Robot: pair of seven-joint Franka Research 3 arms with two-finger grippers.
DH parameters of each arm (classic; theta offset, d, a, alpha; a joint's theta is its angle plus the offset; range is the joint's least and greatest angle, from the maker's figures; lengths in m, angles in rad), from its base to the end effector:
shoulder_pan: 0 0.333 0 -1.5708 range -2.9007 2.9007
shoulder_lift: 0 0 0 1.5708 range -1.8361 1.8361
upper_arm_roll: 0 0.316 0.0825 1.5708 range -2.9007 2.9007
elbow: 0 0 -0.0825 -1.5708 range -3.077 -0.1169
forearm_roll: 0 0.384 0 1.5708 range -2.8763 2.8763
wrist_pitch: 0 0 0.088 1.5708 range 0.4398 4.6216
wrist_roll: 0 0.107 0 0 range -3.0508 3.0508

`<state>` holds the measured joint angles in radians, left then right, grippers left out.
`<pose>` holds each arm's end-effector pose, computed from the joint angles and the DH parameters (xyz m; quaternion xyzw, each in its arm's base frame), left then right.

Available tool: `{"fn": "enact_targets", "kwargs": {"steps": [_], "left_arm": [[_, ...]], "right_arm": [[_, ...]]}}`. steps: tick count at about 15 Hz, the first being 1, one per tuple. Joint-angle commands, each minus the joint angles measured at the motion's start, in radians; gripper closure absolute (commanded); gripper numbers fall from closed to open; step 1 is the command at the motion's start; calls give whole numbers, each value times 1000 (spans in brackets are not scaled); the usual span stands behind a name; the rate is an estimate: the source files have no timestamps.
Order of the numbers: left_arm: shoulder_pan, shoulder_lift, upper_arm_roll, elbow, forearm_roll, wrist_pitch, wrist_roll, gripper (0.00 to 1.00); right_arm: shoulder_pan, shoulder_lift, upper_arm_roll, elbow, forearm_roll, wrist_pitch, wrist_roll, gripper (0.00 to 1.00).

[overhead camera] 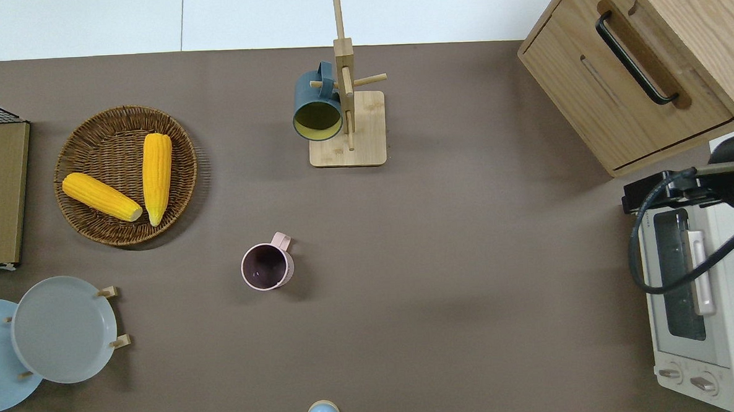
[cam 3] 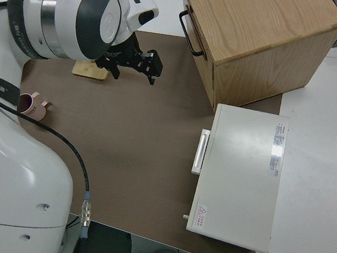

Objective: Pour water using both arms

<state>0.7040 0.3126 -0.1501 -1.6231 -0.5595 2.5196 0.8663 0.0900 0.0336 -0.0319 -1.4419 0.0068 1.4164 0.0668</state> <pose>0.5817 0.3809 0.5082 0.9306 0.0335 0.3644 0.0020 0.5480 0.0330 0.6527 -0.9996 0.0039 0.0297 0.0010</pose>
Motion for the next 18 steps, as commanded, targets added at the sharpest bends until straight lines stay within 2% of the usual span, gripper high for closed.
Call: {"fn": "enact_targets", "kwargs": {"steps": [1, 3, 6, 9, 10, 13, 14, 15, 18], "left_arm": [[11, -1, 17, 81, 134, -163, -156, 0], [12, -1, 21, 107, 167, -258, -222, 0], [-1, -47, 17, 115, 330, -376, -340, 0], [-6, -90, 6, 121, 429, -510, -408, 0], [-6, -99, 7, 121, 443, -553, -409, 0], [-18, -182, -5, 121, 479, -648, -443, 0], [-38, -196, -18, 121, 527, -717, -454, 0], [-57, -208, -25, 121, 533, -743, -466, 0], [-161, -240, 0, 120, 540, -812, -608, 0]], "right_arm": [[2, -17, -2, -20, 2, 4, -16, 9], [2, -17, -2, -18, 2, 4, -16, 9], [2, -17, -2, -18, 2, 4, -18, 9], [2, -17, -2, -18, 2, 4, -16, 9], [2, -17, -2, -18, 2, 4, -16, 9], [2, -17, -2, -18, 2, 4, -16, 9], [2, -17, -2, -18, 2, 4, -16, 9], [2, -17, -2, -18, 2, 4, -16, 9], [2, -17, -2, -18, 4, 4, -16, 9]]}}
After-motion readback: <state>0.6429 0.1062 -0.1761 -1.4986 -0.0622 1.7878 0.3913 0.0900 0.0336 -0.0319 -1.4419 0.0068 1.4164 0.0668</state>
